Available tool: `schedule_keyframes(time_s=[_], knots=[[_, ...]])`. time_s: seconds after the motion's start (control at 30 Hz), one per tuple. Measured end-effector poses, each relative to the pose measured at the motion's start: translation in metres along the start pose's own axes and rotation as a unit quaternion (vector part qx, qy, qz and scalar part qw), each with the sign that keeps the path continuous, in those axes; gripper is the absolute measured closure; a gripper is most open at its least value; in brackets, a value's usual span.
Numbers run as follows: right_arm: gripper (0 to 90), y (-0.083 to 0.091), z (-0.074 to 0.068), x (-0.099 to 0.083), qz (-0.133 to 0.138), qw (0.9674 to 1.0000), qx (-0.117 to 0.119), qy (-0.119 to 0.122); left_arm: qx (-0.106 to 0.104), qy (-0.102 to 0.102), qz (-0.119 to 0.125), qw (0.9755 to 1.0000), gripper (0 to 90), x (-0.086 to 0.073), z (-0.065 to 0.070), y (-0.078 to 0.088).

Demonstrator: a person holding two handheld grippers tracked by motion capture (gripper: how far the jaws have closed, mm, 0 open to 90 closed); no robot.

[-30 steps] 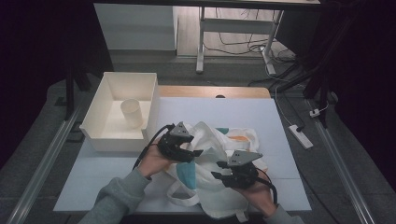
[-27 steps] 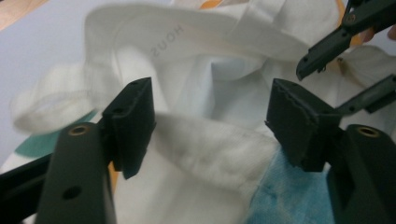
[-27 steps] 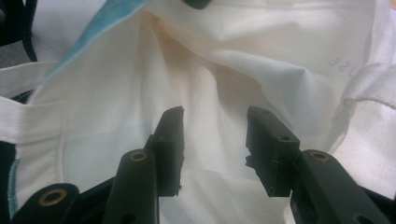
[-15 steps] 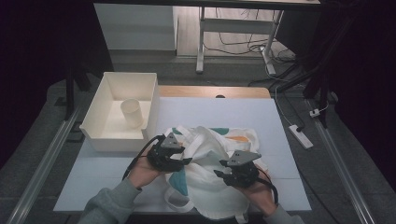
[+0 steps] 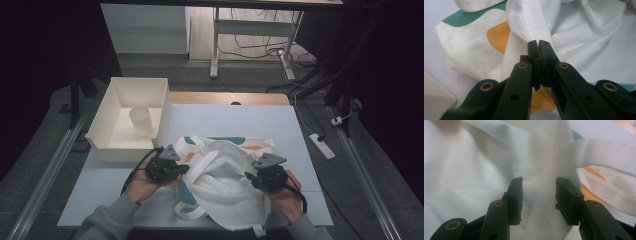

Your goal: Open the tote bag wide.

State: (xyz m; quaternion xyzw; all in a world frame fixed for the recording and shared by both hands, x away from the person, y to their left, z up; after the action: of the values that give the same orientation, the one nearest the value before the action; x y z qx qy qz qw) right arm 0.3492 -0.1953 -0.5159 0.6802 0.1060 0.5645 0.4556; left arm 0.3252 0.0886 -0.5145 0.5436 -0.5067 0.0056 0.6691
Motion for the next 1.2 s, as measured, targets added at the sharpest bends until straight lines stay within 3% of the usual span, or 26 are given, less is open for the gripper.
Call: schedule_keyframes(time_s=[0.03,0.1,0.23,0.37,0.43,0.5,0.53,0.57,0.6,0.8,0.87,0.93,1.03,1.1,1.2], knots=[[57.9,0.002,0.004,-0.002,-0.003,0.9999,-0.011,0.0,0.0,0.0,-0.001,1.0,87.5,-0.001,0.0,-0.001],[57.8,0.007,0.005,-0.003,0.004,0.9999,-0.012,-0.009,0.001,0.001,-0.001,1.0,86.7,-0.003,0.0,-0.003],[55.9,0.026,-0.005,0.0,0.025,0.9995,-0.014,-0.009,0.0,0.002,0.001,1.0,81.8,-0.004,0.0,-0.004],[55.6,0.035,0.002,-0.008,0.016,0.9984,-0.053,-0.016,-0.017,0.013,-0.014,0.9997,69.2,-0.007,0.0,-0.009],[60.1,0.033,0.008,-0.013,0.017,0.9984,-0.033,-0.041,-0.023,0.011,-0.019,0.9995,65.2,-0.008,0.001,-0.012],[74.4,0.027,0.012,-0.02,0.016,0.9981,0.001,-0.06,-0.035,0.003,-0.031,0.9989,66.5,-0.01,0.006,-0.016],[82.0,0.025,0.012,-0.021,0.016,0.9979,0.013,-0.062,-0.036,-0.003,-0.036,0.9987,72.2,-0.011,0.008,-0.017],[85.8,0.025,0.013,-0.022,0.016,0.9978,0.015,-0.063,-0.035,-0.009,-0.039,0.9986,80.2,-0.012,0.01,-0.018],[87.4,0.025,0.014,-0.021,0.016,0.9978,0.017,-0.062,-0.034,-0.012,-0.04,0.9985,82.7,-0.012,0.01,-0.019],[88.7,0.053,0.036,-0.021,0.054,0.9952,-0.024,-0.078,-0.029,-0.002,-0.014,0.9995,85.1,-0.007,-0.001,-0.008],[88.7,0.065,0.046,-0.023,0.067,0.9931,-0.039,-0.088,-0.01,0.004,0.001,0.9999,85.2,-0.004,-0.009,-0.003],[88.7,0.072,0.054,-0.026,0.075,0.9914,-0.045,-0.097,-0.006,0.015,0.011,0.9998,85.3,-0.001,-0.016,0.001],[88.7,0.071,0.063,-0.031,0.076,0.9904,-0.041,-0.108,0.0,0.015,0.008,0.9999,85.3,0.002,-0.019,-0.005],[88.6,0.062,0.067,-0.035,0.063,0.9908,-0.043,-0.111,0.014,0.001,-0.003,0.9999,85.2,0.002,-0.017,-0.014],[88.6,0.048,0.074,-0.041,0.047,0.9908,-0.044,-0.119,0.017,0.005,-0.006,0.9998,85.1,0.003,-0.02,-0.023]])
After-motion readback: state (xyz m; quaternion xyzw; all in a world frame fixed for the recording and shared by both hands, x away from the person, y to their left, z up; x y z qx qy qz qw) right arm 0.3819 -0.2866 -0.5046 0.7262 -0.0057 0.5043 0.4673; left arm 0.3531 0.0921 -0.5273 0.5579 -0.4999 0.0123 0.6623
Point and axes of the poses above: each handheld gripper's, and its own axes: y roughly backward along the jaws, x roughly out of its top, z roughly to its right, the point moved 6 cm from there along -y, roughly forward along the jaws, and after that the axes turned 14 degrees about x, right-handed, at the moved point
